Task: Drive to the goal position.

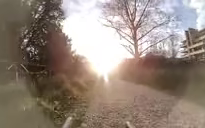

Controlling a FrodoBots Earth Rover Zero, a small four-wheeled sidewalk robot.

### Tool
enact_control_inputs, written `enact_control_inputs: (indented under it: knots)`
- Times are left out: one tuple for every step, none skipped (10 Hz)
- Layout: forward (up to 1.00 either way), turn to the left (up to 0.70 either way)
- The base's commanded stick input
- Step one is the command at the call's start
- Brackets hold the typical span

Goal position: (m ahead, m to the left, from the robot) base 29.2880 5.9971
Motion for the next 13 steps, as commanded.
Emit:
enact_control_inputs:
  knots:
    - [0.7, 0.0]
    - [0.7, 0.0]
    - [0.7, 0.0]
    - [0.7, 0.0]
    - [0.7, 0.0]
    - [0.7, 0.0]
    - [0.7, 0.0]
    - [0.7, 0.0]
    - [0.7, 0.0]
    - [0.7, -0.34]
    - [0.7, -0.35]
    - [0.7, -0.24]
    - [0.7, -0.04]
